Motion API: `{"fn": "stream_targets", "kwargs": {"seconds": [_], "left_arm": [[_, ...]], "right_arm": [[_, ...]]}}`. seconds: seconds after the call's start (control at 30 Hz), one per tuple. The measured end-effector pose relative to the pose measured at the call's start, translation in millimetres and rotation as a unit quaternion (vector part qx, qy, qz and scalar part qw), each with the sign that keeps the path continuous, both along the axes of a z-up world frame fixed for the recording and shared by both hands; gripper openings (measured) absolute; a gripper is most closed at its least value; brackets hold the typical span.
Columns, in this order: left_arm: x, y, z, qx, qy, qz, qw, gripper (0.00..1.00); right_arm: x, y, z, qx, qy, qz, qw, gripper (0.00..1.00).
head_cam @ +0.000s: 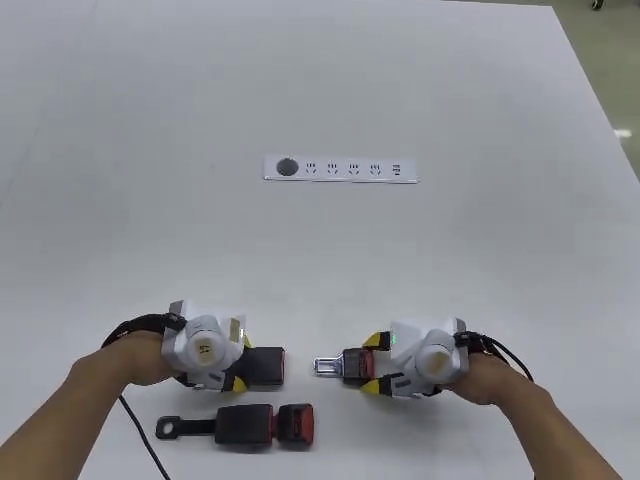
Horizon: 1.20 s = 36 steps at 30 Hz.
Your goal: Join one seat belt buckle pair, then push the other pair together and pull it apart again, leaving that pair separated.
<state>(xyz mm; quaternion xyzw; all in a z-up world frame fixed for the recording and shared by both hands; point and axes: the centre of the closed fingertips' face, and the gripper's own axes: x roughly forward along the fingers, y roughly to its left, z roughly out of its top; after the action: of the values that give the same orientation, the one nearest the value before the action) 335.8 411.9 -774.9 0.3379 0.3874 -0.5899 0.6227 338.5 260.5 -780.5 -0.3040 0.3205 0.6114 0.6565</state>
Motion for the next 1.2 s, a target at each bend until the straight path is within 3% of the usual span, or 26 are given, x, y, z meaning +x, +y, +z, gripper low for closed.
{"fn": "stream_targets", "kwargs": {"seconds": [1.2], "left_arm": [[-2.5,-3.2,3.3,0.009,0.001,-0.002,1.0,0.32]], "right_arm": [[-2.1,37.4,3.3,0.005,0.0,0.019,0.9998,0.31]]}}
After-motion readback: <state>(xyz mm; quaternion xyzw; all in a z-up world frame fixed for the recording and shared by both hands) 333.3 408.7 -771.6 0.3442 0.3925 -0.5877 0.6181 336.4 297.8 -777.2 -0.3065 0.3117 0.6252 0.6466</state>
